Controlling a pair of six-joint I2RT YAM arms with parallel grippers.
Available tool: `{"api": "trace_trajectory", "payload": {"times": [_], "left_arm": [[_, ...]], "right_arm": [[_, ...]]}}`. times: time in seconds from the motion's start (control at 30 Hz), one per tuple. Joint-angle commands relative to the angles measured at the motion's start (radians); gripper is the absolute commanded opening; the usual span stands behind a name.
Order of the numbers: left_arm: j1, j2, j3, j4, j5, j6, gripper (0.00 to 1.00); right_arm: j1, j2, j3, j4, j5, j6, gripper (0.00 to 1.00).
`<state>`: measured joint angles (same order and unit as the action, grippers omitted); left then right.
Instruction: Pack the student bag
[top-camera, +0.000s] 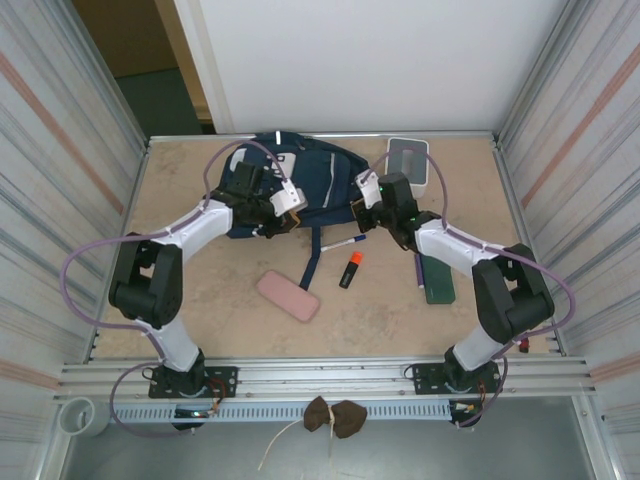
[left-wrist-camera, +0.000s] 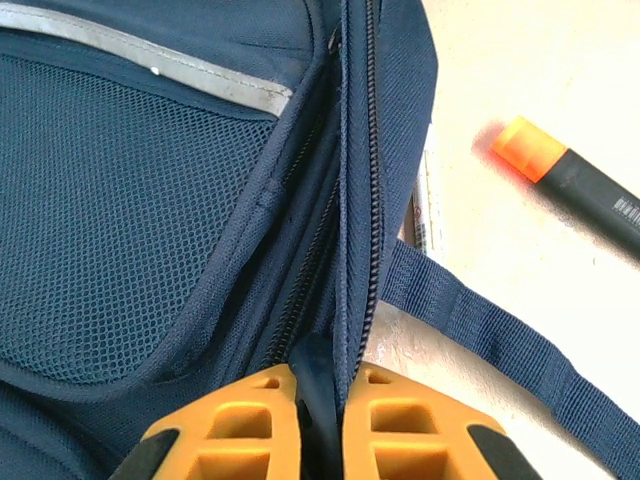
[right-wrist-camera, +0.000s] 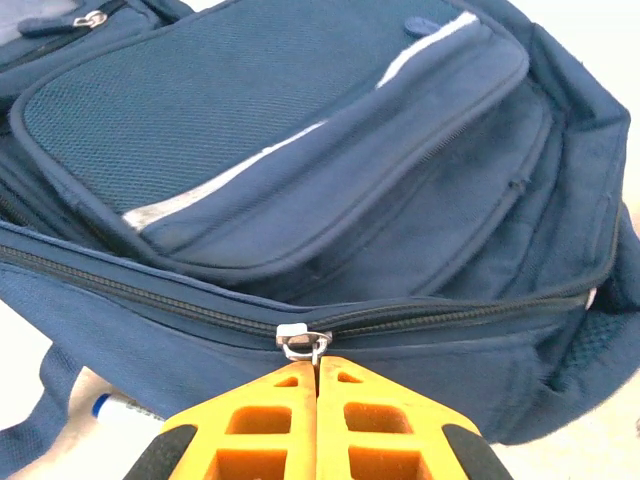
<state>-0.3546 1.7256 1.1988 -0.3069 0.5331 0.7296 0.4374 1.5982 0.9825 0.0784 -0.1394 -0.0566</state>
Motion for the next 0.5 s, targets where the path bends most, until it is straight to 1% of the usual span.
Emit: {"api": "trace_trajectory", "payload": {"times": [0.0,0.17,0.27,0.47], "left_arm": [[0.042,-0.091,-0.019,0.033,0.022,0.007,0.00],[0.075,-0.110,-0.057,0.048,-0.006,0.001,0.00],[0.075,-0.111,-0.064,0.053,0.023,-0.007,0.00],[0.061,-0.092,-0.065,0.050,0.034,-0.007,0.00]], "right_arm": [[-0.070,-0.007,0.037,-0.083,-0.107,0.135,0.00],[-0.093,0.018,0.050,-0.086,-0.195,0.218,0.00],[-0.091,0.028,0.044,-0.046,-0.244,0.270,0.00],[-0.084,0.076,0.037,0.010,-0.269,0.309,0.00]]}}
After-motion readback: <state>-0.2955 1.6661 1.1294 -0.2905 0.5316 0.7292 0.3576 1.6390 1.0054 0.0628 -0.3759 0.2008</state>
